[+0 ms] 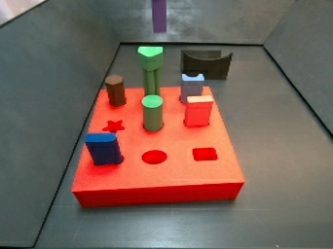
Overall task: Pick up the rectangle object. Move up. Move to above the board. Insert the rectangle object.
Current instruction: Move to above the board.
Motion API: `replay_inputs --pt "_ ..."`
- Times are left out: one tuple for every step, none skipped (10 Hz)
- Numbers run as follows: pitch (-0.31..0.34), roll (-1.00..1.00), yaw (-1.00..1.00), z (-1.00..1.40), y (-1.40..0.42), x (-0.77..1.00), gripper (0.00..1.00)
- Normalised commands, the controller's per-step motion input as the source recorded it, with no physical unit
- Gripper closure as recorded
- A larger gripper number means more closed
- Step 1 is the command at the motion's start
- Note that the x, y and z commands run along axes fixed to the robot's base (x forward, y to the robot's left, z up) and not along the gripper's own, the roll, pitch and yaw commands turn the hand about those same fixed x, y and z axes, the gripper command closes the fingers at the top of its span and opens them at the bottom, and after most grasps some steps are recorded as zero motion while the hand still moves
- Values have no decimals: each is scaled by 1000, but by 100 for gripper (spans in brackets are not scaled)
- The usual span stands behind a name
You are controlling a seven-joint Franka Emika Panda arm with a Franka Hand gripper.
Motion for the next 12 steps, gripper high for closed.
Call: replay_inputs --pt "87 90 28 1000 49 -31 100" --pt "85 84 27 1000 45 -26 100" --pt "84 80 23 1000 44 -24 100" --pt "86 67 23 1000 40 -19 100" --pt "84 64 22 1000 38 -15 100" --pt "85 59 21 1000 35 -10 100" --pt "89 54 20 870 26 -3 100" --pt "89 49 19 699 17 5 100" --pt "91 47 15 528 8 8 100" --pt "90 46 11 302 3 8 100" --pt "86 -13 1000 -28 -1000 97 100" --pt "83 -10 1000 -53 -1000 102 100"
